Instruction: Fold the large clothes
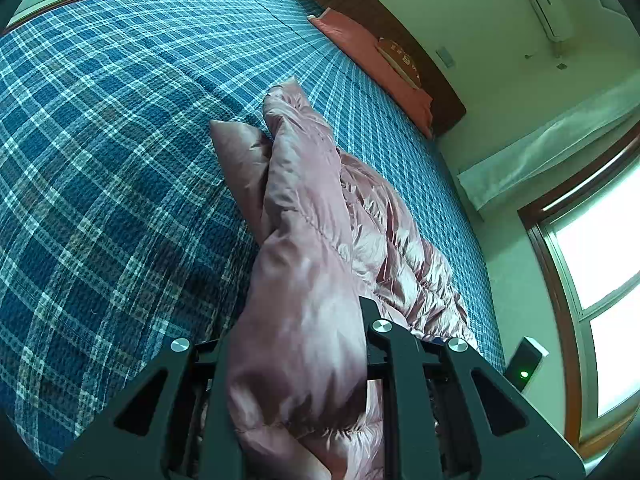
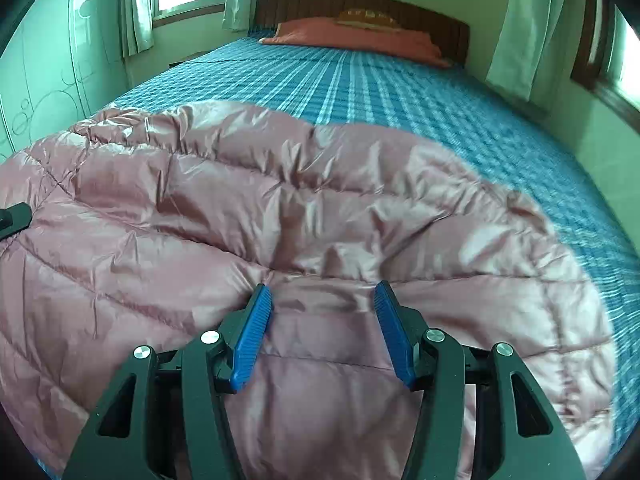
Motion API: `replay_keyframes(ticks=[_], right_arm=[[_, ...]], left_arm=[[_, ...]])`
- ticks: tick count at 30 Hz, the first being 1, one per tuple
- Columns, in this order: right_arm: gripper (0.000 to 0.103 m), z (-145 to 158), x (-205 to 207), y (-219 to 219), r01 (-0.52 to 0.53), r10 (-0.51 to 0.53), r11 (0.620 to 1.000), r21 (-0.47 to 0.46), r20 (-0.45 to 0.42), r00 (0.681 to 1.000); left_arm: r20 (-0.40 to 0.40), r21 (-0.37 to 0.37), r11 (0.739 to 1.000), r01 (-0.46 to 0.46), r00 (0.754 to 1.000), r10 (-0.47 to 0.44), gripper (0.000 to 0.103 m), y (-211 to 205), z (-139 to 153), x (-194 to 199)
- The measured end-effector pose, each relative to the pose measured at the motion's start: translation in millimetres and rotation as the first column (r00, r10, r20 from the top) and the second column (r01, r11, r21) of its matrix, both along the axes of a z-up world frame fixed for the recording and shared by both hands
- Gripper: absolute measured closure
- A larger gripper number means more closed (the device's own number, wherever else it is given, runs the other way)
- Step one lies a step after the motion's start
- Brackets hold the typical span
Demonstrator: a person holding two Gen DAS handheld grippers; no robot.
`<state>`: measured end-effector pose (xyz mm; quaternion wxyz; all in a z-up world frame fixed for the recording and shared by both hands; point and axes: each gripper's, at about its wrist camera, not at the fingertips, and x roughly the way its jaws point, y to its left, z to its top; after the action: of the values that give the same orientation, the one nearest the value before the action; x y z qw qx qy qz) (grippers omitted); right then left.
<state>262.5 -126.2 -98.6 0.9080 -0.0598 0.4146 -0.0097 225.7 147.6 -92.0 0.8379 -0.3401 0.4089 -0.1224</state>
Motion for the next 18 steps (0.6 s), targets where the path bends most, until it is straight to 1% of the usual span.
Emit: replay_keyframes(ticks=[3,7,9,13,15,18], right_arm=[[0.049,9,-10,-20,0.034,-0.034,0.999,-0.02,0.009,0.999],[0.049,17,-34,-66,0.126,-0.125,0.991,-0.049,0.018,0.992],[0.049,18,-51,-92,0.179,-0.178,0.982,-0.066,0.02,0.984],[0.049,20,-84,-138,0.271,-0.27,0.96,-0.066,0.031,0.962],[0.049,17,-92,-151,0.286,-0.286,0.957,-0.04,0.025,0.958],[0.049,6,-91,-155,0.278,-0.278,0.96,-0.033,0.014,0.961]], left_arm=[[0.001,0.001,1.0,0.0,1.0,0.0,0.086,0,1,0],[0.008,0.015,1.0,0.004,1.0,-0.004,0.086,-4,7,-2],[0.014,0.025,1.0,0.008,1.0,-0.008,0.086,-7,12,-3],[0.036,0.065,0.998,0.022,0.999,-0.025,0.086,-16,27,-6],[0.047,0.087,0.996,0.029,0.998,-0.033,0.086,-23,33,-6],[0.059,0.119,0.992,0.035,0.997,-0.043,0.086,-33,43,-6]])
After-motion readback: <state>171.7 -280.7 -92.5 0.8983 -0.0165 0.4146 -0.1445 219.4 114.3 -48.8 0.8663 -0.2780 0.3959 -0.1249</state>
